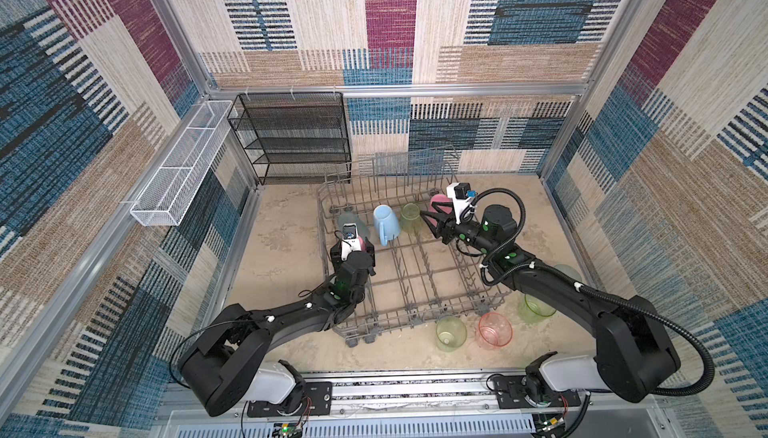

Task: Load the cups into the dish rack
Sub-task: 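Lower the pink cup upside down into the rack beside the teal tumbler, then open the left gripper and lift it while the right gripper draws back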

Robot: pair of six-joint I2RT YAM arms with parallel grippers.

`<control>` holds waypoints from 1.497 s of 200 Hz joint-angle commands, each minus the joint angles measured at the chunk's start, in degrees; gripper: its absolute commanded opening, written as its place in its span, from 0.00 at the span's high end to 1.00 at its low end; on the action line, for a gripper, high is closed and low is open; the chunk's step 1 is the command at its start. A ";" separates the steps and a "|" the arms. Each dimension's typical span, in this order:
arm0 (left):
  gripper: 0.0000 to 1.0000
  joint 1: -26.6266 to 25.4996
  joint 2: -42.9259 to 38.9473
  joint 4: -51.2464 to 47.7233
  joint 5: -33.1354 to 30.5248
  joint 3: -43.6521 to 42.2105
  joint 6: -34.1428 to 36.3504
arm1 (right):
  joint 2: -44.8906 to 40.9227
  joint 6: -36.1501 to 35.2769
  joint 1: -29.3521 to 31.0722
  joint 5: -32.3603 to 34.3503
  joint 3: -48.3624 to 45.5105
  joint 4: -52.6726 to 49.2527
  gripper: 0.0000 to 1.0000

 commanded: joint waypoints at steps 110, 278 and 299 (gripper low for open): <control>0.21 0.10 2.91 -23.17 7.95 9.24 -7.61 | 1.45 1.64 -0.03 4.25 5.40 -5.72 0.44; 0.01 1.92 -4.70 -66.25 23.82 37.74 -1.45 | 4.17 17.72 -1.59 30.14 25.00 -43.42 0.36; 0.00 2.45 -3.56 -71.73 30.16 43.58 2.57 | 4.00 21.17 -5.68 28.61 26.81 -48.85 0.36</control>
